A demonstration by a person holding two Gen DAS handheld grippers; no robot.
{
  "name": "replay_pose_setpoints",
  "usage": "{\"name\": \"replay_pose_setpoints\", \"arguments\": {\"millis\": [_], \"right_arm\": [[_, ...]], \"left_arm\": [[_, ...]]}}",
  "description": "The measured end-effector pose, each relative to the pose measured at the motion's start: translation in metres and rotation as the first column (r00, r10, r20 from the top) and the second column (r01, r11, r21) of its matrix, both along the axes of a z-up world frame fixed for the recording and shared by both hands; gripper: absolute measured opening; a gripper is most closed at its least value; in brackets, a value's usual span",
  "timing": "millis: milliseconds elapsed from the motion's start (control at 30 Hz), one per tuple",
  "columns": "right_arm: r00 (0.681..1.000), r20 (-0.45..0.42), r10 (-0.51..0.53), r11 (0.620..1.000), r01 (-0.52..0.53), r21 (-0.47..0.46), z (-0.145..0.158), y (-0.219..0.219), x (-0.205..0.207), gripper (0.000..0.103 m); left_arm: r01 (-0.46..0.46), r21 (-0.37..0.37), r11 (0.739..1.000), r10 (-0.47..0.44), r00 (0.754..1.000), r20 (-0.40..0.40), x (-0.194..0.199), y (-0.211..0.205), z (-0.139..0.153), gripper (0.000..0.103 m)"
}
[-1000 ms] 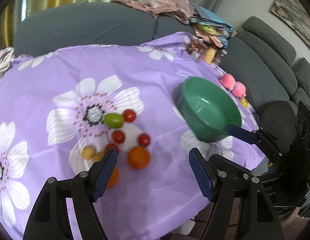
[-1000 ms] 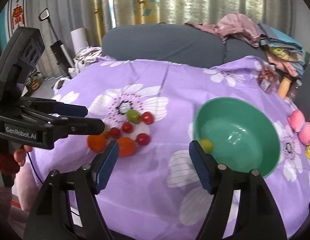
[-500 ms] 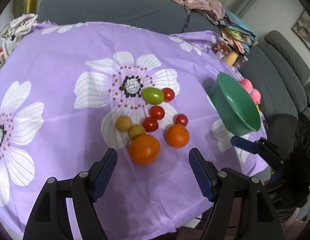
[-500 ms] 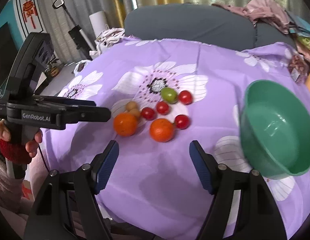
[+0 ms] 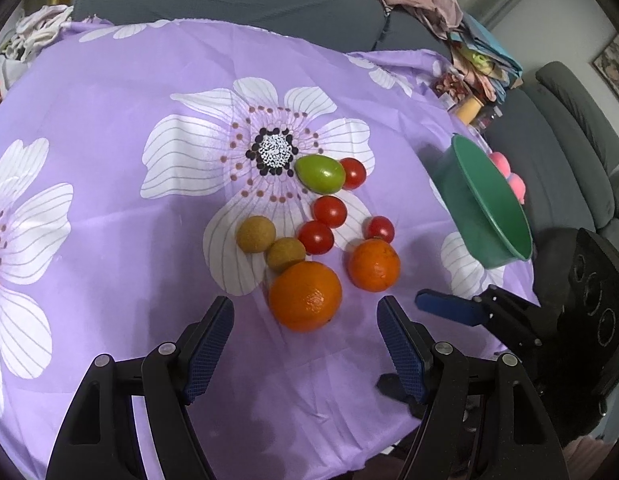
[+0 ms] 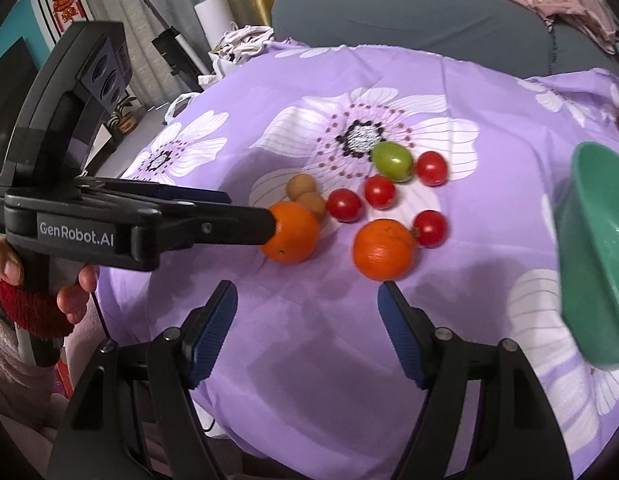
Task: Organize fruits
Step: 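Grasp the large orange with the right gripper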
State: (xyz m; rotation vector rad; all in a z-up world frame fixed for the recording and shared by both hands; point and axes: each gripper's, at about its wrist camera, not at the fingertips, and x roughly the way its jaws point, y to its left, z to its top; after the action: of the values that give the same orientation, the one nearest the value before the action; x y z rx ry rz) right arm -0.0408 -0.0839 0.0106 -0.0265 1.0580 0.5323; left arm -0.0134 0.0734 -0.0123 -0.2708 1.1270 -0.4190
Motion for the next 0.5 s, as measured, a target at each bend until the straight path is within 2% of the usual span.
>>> {"name": "replay_pose_setpoints", "arguments": {"millis": [400,500], "right_arm": [[0.997,-0.05,0.057,0.998,-0.055,0.043,-0.017,0.021,0.016,0.072],[0.996,-0.057,0.075,0.996,-0.072,0.05,-0.02,0.026,0.019,0.068]], "left_arm": [[0.044,0.029,0.999,-0.044,0.999,0.005,0.008,-0.005,-0.008,0.074],[0.059,0.032,0.998,-0.059,0.998,0.01,0.009,-0.007,-0.009,0.074]]}}
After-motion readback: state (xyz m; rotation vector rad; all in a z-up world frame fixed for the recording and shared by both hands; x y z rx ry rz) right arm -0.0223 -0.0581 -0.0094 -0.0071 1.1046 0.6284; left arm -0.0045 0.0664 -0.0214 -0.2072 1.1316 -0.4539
